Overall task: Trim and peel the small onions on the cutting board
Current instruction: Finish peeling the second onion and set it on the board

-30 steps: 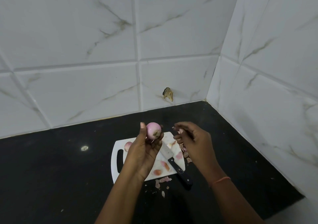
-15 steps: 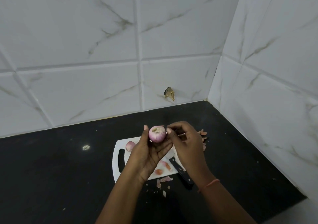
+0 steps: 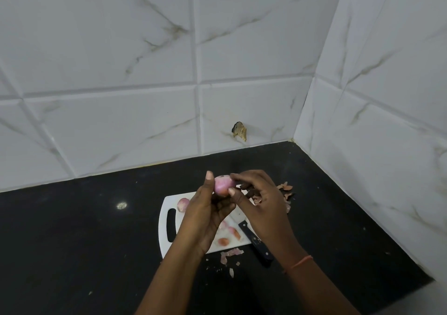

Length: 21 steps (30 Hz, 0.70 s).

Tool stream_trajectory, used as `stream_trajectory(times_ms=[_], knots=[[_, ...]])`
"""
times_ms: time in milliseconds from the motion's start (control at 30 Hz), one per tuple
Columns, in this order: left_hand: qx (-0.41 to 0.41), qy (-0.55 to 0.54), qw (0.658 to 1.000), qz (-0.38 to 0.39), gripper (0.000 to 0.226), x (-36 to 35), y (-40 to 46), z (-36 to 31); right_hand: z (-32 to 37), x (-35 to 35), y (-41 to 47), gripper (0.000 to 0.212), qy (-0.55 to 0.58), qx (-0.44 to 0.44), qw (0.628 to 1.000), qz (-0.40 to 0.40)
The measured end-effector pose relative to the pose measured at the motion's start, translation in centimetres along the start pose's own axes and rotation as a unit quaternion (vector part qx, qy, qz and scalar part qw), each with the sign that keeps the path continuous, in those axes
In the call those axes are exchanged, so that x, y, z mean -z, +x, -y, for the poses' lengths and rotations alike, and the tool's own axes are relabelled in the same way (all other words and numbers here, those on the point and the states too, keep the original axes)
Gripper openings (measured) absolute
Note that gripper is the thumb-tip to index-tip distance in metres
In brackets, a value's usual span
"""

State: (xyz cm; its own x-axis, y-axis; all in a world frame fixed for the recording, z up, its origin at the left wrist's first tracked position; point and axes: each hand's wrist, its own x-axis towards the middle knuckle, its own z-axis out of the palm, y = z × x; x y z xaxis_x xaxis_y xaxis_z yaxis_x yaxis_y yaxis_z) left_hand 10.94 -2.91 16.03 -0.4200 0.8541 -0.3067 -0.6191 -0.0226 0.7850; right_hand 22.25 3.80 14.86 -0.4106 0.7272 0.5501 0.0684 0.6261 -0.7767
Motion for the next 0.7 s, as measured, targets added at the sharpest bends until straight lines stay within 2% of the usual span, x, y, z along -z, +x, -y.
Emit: stream_trajectory(times_ms=[133, 267, 467, 700], knots=[[-0.020, -0.031, 0.999, 0.018, 0.056, 0.1, -0.1, -0.2, 0.1, 0.0, 0.1, 0.015, 0.003, 0.008, 1.000, -0.016], [-0.027, -0.061, 0.997, 0.029, 0.050, 0.0, -0.2, -0.2, 0.0, -0.2, 0.2, 0.004, 0.023, -0.016, 0.999, -0.041], [-0.042, -0.066, 0.996, 0.033, 0.047, 0.4, 0.0, -0.2, -0.3, -0.1, 0.8, 0.009, 0.015, -0.078, 0.996, -0.026], [-0.045, -0.081, 0.995, 0.024, 0.050, 0.4, 0.0, 0.0, -0.5, -0.5, 1.4, 0.010, -0.137, -0.047, 0.989, 0.038]])
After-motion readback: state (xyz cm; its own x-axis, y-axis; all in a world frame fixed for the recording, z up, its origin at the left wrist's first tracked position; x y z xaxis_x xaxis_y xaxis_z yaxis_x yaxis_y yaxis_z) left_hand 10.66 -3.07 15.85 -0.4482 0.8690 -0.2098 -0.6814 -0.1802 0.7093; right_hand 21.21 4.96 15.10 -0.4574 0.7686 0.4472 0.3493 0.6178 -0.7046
